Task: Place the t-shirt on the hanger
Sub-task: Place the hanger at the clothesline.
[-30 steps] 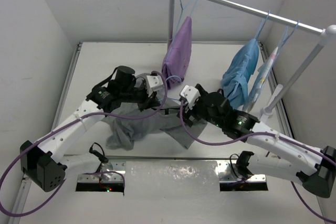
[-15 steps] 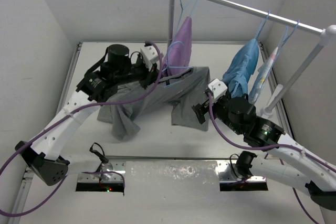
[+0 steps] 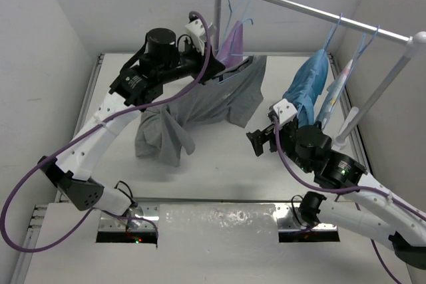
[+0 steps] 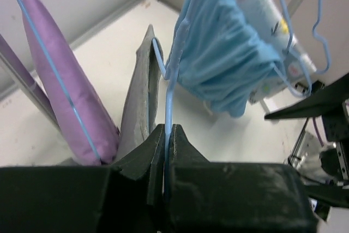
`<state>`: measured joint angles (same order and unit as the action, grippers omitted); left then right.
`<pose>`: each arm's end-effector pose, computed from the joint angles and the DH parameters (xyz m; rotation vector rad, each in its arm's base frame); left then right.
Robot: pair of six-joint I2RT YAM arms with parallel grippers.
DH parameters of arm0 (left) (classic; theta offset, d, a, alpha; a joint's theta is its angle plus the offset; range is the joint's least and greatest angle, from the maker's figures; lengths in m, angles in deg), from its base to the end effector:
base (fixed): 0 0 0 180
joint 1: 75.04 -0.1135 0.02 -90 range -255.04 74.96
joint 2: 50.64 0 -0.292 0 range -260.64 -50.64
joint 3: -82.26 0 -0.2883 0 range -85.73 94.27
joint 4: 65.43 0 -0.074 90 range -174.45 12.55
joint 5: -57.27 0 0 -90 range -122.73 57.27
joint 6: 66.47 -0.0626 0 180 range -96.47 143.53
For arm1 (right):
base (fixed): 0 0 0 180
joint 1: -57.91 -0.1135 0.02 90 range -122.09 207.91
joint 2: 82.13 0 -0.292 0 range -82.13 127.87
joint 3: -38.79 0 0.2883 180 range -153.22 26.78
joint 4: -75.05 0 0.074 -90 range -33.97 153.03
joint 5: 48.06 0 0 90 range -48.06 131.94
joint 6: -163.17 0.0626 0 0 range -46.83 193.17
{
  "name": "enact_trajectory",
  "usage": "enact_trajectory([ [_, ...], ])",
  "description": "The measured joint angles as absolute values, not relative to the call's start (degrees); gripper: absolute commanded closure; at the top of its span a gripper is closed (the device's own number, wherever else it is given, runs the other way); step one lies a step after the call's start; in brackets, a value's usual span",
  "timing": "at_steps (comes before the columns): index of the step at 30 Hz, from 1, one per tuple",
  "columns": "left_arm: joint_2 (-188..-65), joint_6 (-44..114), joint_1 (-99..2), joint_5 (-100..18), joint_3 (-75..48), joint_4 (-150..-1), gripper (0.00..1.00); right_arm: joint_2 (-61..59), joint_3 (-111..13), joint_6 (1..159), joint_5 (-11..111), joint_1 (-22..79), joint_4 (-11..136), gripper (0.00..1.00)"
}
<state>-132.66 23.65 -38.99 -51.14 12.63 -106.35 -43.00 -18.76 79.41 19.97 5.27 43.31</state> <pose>0.2822 -0.2298 0.5105 0.7882 1.6625 -0.7351 0.1373 0.1412 0.3584 -0.4506 1.7459 0.3915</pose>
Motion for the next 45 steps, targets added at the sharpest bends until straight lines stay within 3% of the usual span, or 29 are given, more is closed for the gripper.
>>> enact_trajectory([
  [21,-134.5,30.8,-37.4,-52.2,18.2,-103.0,1.0,-45.0,-15.4,79.7,19.3,5.3,45.4,0.06],
  [45,-154.7,37.0,-37.3,-47.1,36.6,-98.2,1.0,-46.1,-13.6,80.0,17.9,5.3,46.3,0.06],
])
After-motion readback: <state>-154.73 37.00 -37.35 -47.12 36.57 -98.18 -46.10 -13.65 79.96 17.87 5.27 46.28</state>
